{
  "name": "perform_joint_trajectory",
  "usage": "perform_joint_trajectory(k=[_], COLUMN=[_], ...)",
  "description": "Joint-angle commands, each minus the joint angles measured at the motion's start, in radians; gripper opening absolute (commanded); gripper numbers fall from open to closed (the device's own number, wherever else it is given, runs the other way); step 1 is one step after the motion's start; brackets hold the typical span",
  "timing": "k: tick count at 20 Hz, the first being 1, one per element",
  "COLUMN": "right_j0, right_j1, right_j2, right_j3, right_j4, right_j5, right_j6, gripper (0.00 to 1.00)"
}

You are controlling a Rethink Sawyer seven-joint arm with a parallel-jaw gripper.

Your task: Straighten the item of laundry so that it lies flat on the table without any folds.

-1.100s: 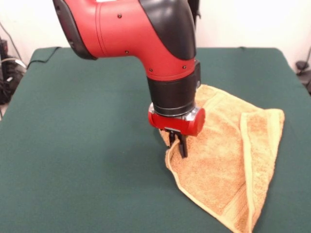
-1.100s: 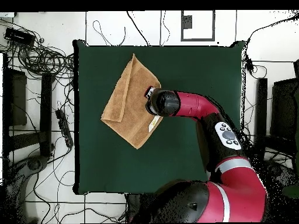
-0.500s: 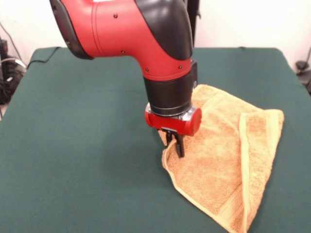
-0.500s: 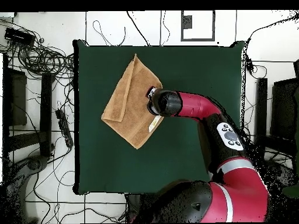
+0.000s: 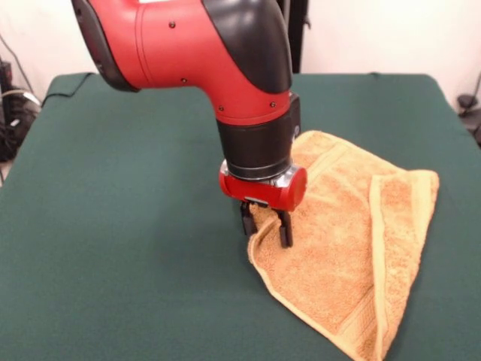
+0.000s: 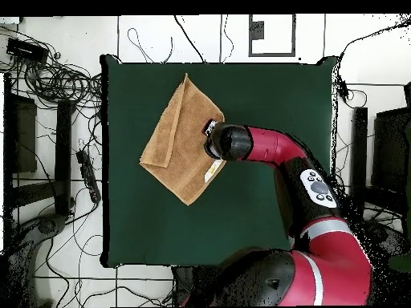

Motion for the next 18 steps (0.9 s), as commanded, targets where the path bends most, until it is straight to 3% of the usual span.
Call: perform_joint_trajectory(k=[1,18], right_j0=[0.025,-0.004], right_j1=[0.029,-0.016], right_j2=[0.032,0.053], right_j3=[0.072,0.134], right_j4=[-0.041,-0.031], right_j5=[-0.011,0.008], right_j6=[-0.022,-0.037], gripper=[1.00,1.00])
